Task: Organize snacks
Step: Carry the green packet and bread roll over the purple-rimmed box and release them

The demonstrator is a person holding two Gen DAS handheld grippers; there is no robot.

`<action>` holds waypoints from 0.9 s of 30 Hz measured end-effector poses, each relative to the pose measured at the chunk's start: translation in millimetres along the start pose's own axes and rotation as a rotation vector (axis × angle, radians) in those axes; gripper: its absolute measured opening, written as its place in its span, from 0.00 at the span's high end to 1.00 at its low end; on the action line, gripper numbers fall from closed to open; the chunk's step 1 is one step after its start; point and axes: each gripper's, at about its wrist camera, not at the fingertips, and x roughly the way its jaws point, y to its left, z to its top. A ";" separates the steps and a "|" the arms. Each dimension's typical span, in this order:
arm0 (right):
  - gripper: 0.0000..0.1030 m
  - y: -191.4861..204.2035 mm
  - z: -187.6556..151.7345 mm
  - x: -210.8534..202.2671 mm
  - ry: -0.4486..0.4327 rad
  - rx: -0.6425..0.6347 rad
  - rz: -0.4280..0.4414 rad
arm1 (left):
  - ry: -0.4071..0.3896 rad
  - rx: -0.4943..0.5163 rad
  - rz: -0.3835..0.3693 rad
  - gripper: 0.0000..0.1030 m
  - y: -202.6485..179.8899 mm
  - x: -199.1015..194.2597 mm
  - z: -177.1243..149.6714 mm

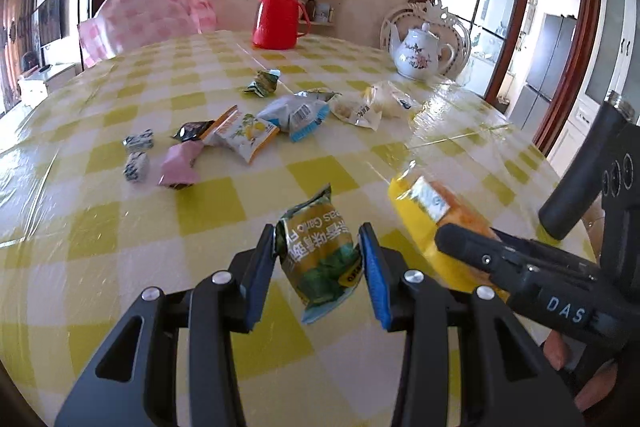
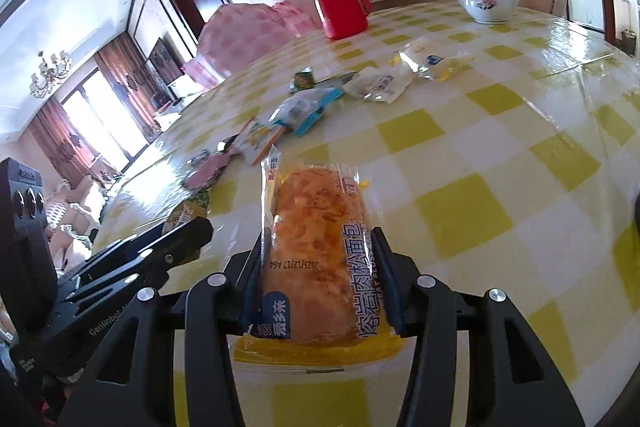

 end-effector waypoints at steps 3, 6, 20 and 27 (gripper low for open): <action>0.53 12.3 -8.1 -2.4 0.010 -0.020 0.007 | 0.011 0.013 0.020 0.59 2.8 -7.7 -9.0; 0.53 24.5 -14.9 -3.1 0.022 -0.046 -0.002 | 0.008 0.010 0.026 0.59 8.0 -17.5 -14.0; 0.64 78.1 -30.7 -8.3 0.034 -0.216 -0.058 | -0.015 -0.058 0.071 0.58 58.4 -74.8 -35.9; 0.14 66.5 -29.2 8.2 0.123 -0.195 -0.052 | -0.012 -0.084 0.061 0.58 71.9 -82.3 -44.8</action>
